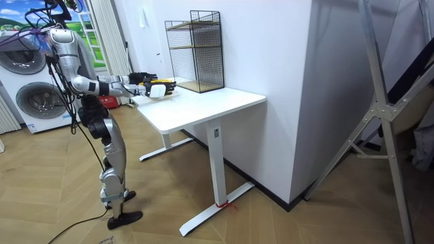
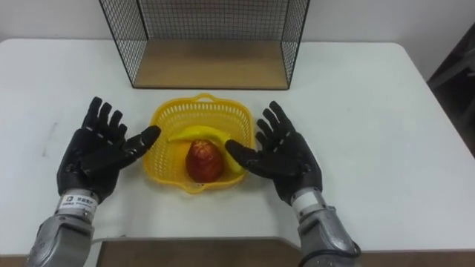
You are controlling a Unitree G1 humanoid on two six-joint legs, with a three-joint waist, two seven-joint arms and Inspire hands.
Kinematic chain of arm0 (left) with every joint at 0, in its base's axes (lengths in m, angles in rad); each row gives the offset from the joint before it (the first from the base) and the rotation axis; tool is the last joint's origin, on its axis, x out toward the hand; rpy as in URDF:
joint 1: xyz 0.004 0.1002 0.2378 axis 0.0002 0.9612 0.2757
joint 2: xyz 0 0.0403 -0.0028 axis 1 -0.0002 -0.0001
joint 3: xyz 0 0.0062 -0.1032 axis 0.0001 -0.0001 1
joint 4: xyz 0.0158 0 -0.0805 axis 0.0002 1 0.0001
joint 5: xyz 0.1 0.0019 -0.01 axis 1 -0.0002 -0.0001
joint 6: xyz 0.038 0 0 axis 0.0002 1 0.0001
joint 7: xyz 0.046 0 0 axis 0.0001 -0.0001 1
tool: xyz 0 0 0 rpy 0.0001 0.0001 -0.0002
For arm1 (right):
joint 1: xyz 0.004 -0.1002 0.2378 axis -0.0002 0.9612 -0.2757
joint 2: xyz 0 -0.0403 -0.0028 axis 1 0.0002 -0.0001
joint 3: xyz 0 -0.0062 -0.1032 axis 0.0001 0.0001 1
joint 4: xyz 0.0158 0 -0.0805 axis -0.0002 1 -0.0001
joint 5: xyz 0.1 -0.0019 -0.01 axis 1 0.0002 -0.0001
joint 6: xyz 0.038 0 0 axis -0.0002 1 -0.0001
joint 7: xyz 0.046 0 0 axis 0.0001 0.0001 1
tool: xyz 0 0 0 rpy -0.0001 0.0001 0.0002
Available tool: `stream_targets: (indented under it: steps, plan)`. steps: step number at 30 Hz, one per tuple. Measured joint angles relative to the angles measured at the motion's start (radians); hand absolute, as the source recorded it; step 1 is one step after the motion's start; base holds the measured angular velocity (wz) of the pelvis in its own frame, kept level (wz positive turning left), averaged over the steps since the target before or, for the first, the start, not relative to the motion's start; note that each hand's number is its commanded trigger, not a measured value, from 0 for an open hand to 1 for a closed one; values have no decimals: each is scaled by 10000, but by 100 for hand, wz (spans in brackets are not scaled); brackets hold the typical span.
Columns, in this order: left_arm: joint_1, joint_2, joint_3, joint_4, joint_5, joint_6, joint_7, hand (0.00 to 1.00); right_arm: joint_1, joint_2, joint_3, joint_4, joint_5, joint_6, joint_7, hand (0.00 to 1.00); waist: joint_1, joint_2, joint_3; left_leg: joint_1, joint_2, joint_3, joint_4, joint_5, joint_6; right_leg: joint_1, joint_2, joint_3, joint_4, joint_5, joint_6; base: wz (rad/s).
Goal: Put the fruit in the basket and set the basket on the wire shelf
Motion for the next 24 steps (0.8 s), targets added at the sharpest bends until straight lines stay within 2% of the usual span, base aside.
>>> stream_targets:
  steps: [8, 14, 24]
  plan:
    - [0, 90, -570, -67, 81, 145, -260, 0, 5, -6, 508, 40, 1, -23, 240, 0, -50, -33, 14, 101, -2, -17, -26, 2, -2, 42, 0, 102, -22, 0, 0, 0]
    - [6, 388, -952, -65, 85, 332, -496, 0, 3, -6, 583, 298, 11, -18, 240, 0, -74, -185, 111, 144, -3, -19, -32, 2, -1, 71, -3, 97, -28, 0, 0, 0]
    - [127, 433, -1280, -41, 81, 565, -718, 0, -154, -4, 652, 475, 18, -21, 213, 0, -196, -108, 74, 59, -4, -2, 41, 2, -1, 26, -5, 62, -18, 0, 0, 0]
